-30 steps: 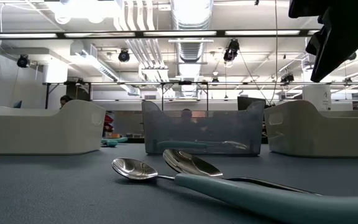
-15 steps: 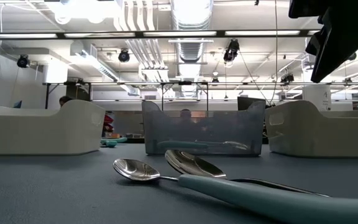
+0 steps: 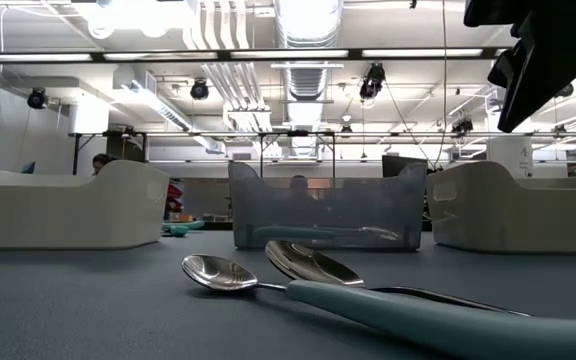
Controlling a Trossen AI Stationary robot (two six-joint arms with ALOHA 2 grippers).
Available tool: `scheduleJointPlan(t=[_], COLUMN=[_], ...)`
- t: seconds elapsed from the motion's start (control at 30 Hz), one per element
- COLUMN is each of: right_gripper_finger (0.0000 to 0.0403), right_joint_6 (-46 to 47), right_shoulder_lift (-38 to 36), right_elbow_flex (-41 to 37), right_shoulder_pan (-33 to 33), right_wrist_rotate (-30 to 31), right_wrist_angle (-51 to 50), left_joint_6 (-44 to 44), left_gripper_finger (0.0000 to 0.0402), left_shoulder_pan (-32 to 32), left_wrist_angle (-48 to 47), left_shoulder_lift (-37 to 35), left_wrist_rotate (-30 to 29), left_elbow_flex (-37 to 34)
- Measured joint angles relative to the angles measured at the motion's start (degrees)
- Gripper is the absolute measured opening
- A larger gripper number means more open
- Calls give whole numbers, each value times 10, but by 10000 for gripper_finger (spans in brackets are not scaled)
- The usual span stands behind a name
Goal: Sort silverware by color (type)
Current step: Put the green spoon into the black transparent bin
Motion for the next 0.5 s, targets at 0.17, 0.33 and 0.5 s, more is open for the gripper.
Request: scheduleJointPlan(t=[0.17,0.33,0.5], right_gripper_finger=[107,107,107], right_joint_6=[1,1,1], right_shoulder_lift=[0,0,0], right_elbow_flex=[0,0,0], right_shoulder_pan=[0,0,0], right_wrist_rotate=[9,9,9], right_wrist_angle=[0,5,5], left_joint_6=[31,62,92], left_gripper_finger=[24,24,24], left_shoulder_pan=[24,63,124], left_wrist_angle=[-85,-110,-103], left_shoulder_lift=[0,10,26], left_wrist_rotate=[-119,-299,-471], left_elbow_flex=[96,165,201])
